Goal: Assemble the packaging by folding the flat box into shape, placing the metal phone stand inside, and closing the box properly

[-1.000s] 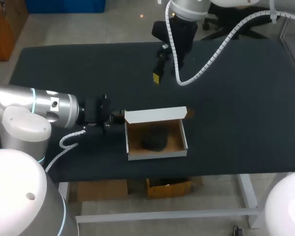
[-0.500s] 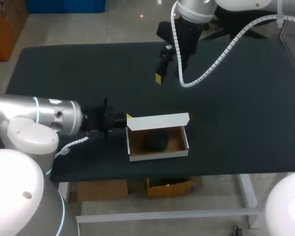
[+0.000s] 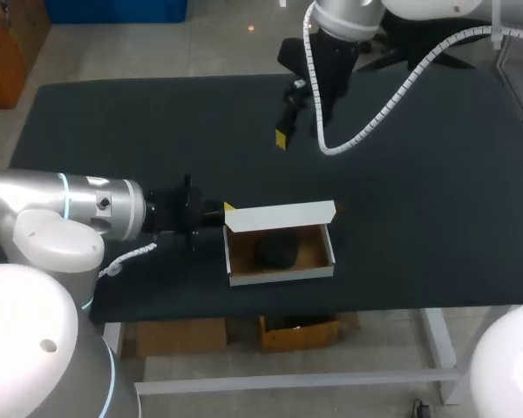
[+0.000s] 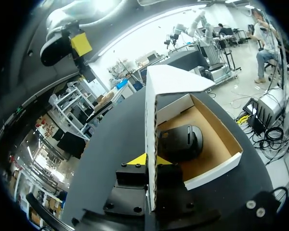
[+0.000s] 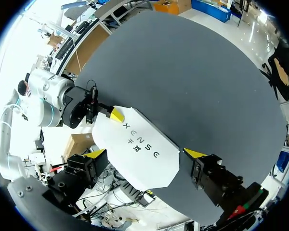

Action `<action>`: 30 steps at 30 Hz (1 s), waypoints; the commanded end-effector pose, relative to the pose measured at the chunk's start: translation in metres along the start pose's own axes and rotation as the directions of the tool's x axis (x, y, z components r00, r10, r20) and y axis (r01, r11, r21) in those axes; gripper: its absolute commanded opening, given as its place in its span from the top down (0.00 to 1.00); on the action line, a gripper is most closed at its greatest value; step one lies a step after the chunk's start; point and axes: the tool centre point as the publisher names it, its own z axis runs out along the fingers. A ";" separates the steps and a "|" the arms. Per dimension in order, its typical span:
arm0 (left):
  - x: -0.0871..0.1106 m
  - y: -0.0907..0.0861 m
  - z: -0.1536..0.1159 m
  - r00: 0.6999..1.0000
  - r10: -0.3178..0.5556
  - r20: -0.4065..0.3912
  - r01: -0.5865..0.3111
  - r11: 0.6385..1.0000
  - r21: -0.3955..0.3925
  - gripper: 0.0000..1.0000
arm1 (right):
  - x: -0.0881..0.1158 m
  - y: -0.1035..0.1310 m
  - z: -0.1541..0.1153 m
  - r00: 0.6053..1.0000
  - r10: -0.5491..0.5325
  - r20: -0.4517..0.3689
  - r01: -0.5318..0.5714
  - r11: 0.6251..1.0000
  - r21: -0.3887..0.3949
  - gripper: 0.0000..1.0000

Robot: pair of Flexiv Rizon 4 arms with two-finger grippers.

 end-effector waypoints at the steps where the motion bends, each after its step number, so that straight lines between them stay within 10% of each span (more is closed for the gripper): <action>1: 0.006 0.003 0.003 0.999 0.035 0.037 -0.035 0.999 -0.008 1.00 | 0.002 -0.002 0.001 0.999 0.048 -0.024 -0.048 0.999 0.021 0.00; 18: 0.021 0.005 0.003 0.977 0.176 0.117 -0.169 0.984 -0.062 1.00 | 0.003 -0.041 0.017 0.890 0.444 -0.103 -0.424 0.890 0.170 0.00; 30: 0.023 0.008 0.003 0.976 0.178 0.127 -0.169 0.983 -0.076 1.00 | 0.003 -0.043 0.016 0.886 0.452 -0.104 -0.432 0.885 0.171 0.00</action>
